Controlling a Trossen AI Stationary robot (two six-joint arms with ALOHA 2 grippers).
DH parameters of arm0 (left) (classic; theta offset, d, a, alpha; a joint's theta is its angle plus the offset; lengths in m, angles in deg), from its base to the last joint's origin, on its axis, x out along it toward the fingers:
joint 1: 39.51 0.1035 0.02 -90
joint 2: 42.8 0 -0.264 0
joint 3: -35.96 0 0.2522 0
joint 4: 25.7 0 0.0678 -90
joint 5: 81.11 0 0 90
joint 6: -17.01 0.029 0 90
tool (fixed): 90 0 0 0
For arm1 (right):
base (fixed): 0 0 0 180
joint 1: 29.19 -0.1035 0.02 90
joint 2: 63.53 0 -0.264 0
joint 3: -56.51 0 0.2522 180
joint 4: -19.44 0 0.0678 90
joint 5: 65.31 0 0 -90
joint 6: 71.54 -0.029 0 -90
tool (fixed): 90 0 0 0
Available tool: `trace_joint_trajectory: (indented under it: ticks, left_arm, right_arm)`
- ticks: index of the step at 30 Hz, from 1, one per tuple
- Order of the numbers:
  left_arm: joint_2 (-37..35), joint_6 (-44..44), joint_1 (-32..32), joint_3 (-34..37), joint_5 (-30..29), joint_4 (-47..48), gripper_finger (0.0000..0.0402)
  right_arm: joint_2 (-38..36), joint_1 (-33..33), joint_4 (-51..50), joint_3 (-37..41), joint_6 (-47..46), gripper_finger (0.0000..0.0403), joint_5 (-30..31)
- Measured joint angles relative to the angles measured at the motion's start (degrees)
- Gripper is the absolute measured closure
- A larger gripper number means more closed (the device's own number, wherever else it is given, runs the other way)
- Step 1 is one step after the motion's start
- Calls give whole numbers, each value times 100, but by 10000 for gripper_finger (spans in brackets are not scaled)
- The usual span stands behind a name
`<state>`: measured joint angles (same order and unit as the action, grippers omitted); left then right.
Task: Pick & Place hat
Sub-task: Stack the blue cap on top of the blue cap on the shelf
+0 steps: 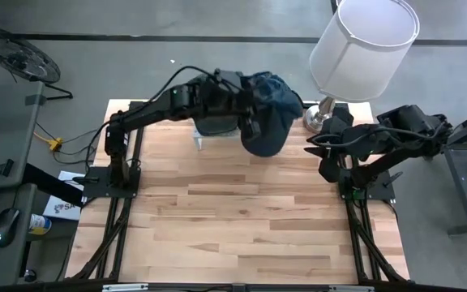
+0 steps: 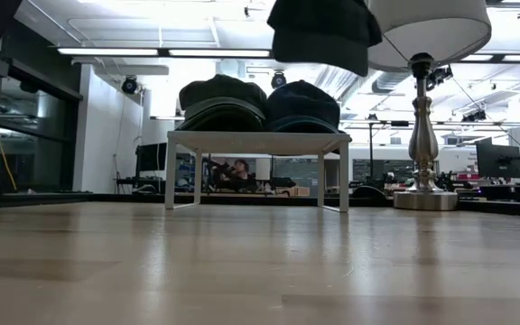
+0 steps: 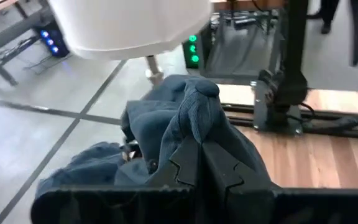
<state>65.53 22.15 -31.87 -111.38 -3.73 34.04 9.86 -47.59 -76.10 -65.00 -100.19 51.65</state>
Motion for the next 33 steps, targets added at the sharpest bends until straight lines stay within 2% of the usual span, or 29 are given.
trace_joint_trajectory:
  ticks: [10,24,27,33]
  left_arm:
    - [-43,-150,767,2,223,-598,401]
    - [-43,-1115,1872,2,1976,-709,401]
    - [-43,-1169,1986,2,2380,-740,401]
    - [184,-1121,1969,7,2717,-886,401]
  right_arm:
    - [-15,0,-403,318,-372,286,-26]
    - [-31,-2,-398,1008,-607,286,1]
    - [-31,-2,-381,1062,-605,286,92]
    - [-31,-2,-370,1084,-603,286,304]
